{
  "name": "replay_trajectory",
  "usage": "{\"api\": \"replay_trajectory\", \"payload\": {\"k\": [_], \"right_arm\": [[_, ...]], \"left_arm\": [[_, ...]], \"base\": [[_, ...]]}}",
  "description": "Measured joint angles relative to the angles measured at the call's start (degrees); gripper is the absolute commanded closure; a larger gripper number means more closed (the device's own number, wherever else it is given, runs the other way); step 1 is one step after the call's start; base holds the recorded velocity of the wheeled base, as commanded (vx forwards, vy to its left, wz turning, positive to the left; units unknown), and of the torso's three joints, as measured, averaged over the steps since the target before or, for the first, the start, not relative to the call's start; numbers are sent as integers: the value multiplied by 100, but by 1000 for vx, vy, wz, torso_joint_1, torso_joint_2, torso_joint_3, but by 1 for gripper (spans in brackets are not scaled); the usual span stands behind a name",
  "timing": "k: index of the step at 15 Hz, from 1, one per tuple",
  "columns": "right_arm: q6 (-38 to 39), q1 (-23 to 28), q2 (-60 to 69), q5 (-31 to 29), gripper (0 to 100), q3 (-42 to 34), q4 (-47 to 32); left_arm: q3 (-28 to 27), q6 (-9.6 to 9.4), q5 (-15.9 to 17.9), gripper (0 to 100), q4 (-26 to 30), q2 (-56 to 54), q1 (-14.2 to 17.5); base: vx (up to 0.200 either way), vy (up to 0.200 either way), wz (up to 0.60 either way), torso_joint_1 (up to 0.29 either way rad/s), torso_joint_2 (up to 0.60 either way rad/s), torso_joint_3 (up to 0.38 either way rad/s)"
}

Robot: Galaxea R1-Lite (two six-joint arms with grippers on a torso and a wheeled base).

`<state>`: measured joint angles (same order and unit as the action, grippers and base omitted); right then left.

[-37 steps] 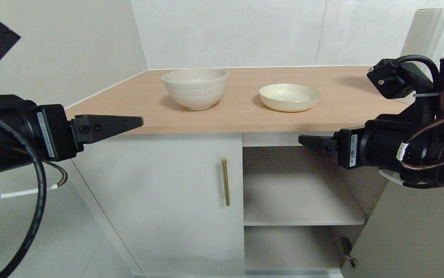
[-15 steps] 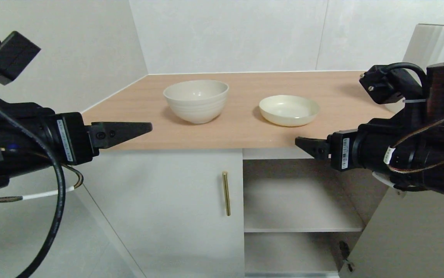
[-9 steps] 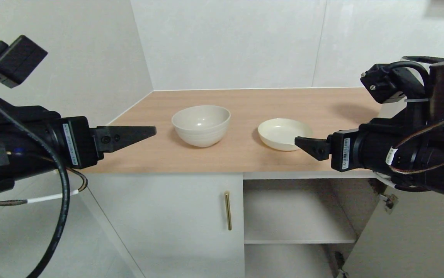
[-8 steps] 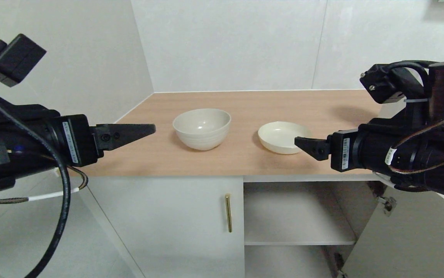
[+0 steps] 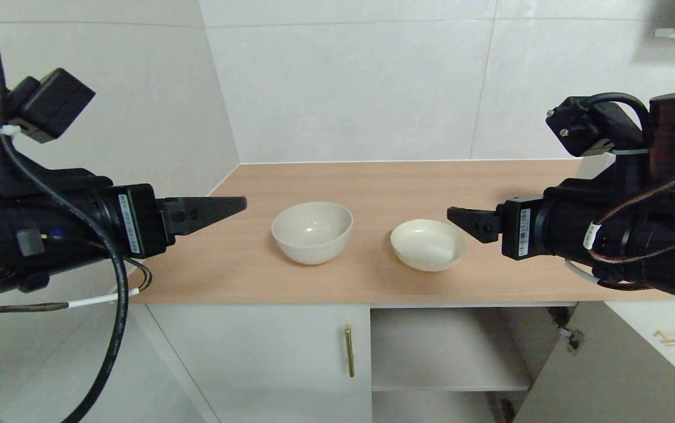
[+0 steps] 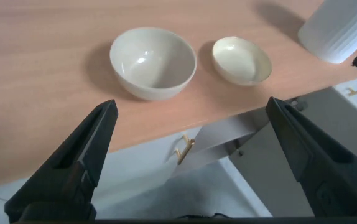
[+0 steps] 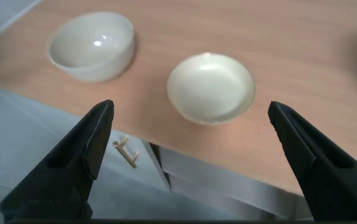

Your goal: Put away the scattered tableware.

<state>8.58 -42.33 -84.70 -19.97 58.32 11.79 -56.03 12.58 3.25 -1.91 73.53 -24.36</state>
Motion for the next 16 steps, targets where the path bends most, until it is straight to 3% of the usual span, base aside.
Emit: {"api": "replay_trajectory", "payload": {"k": [2, 5, 9, 11, 16], "right_arm": [[17, 79, -90, 12, 0, 59, 0], [197, 656, -385, 191, 0, 413, -7], [332, 1251, -1191, 536, 0, 1604, -389], [485, 1342, -1631, 511, 0, 1812, -563], [628, 1384, -2020, 401, 0, 1757, -613]], "left_arm": [[-37, 4, -2, 0, -13, 122, 0], [-234, 17, -46, 0, -232, 535, 60], [-1111, 74, -61, 0, -286, 1414, 641], [-1384, 143, -61, 0, -260, 1958, 868], [-1969, 304, -138, 0, 568, 2916, 1030]], "base": [[0, 0, 0, 68, -166, -102], [0, 0, 0, 9, -24, -15], [0, 0, 0, 0, 0, 0], [0, 0, 0, 0, 0, 0], [0, 0, 0, 0, 0, 0]]}}
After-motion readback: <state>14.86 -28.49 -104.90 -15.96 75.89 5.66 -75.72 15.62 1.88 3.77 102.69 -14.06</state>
